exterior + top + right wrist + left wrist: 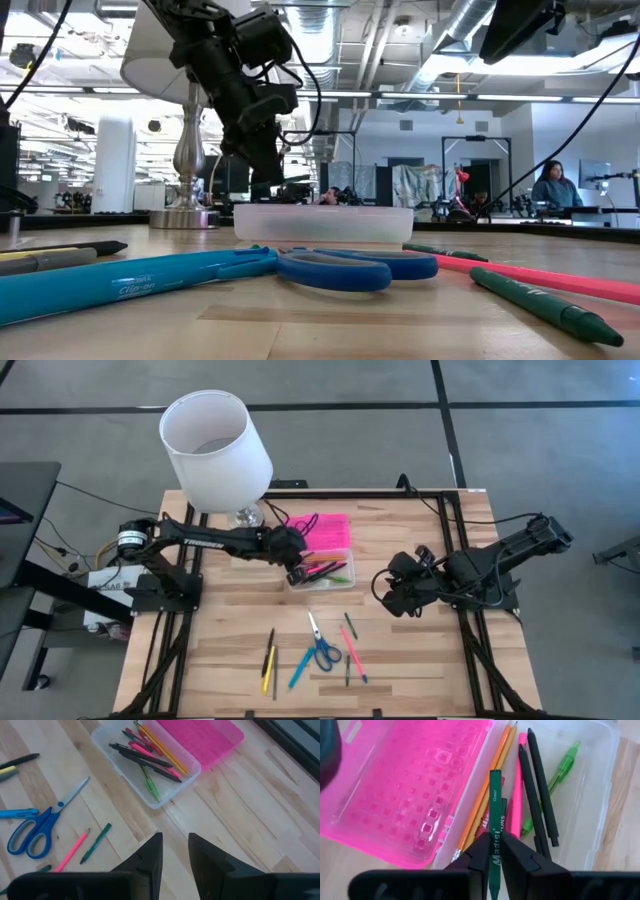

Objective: Pick & place school supplies into a supply box
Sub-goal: Put the top left green crayon into the supply box, then put the top green crayon into the supply box

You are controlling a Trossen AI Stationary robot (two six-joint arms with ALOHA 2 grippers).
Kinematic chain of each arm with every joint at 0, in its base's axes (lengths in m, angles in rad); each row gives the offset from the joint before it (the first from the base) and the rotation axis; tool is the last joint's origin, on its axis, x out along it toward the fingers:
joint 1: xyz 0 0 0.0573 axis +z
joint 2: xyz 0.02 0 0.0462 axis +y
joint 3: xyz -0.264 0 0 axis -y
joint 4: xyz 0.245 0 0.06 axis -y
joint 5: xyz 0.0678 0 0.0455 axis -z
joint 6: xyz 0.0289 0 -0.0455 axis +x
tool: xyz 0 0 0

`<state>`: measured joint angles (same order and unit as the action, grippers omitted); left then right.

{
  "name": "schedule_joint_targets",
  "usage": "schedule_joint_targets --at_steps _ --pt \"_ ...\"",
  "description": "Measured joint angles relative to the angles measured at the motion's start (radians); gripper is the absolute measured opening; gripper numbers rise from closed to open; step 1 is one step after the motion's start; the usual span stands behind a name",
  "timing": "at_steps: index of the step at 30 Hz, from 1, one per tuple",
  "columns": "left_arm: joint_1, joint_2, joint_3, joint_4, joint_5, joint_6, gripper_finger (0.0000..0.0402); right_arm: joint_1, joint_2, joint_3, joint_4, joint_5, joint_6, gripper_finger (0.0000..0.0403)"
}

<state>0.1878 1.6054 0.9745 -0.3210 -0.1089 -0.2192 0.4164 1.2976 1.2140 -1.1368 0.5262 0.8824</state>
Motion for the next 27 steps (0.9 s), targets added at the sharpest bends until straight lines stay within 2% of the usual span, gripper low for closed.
schedule_joint_targets --at_steps 10,19,24,27 --pt "-0.012 0.0 0.0 0.049 0.045 0.04 0.0039 0.0 0.0 0.0 0.001 0.024 -0.001 0.0087" --pt "-0.018 -0.001 0.0 0.082 0.024 -0.003 0.0106 0.0 0.0 0.0 0.022 0.023 0.001 0.0087" --pt "-0.033 -0.011 0.001 0.06 0.117 -0.025 0.0122 -0.008 -0.001 -0.021 0.13 0.015 0.034 0.0087" --pt "-0.065 -0.027 0.002 0.026 0.166 -0.042 0.0123 -0.028 -0.001 -0.073 0.248 -0.061 0.03 0.0087"
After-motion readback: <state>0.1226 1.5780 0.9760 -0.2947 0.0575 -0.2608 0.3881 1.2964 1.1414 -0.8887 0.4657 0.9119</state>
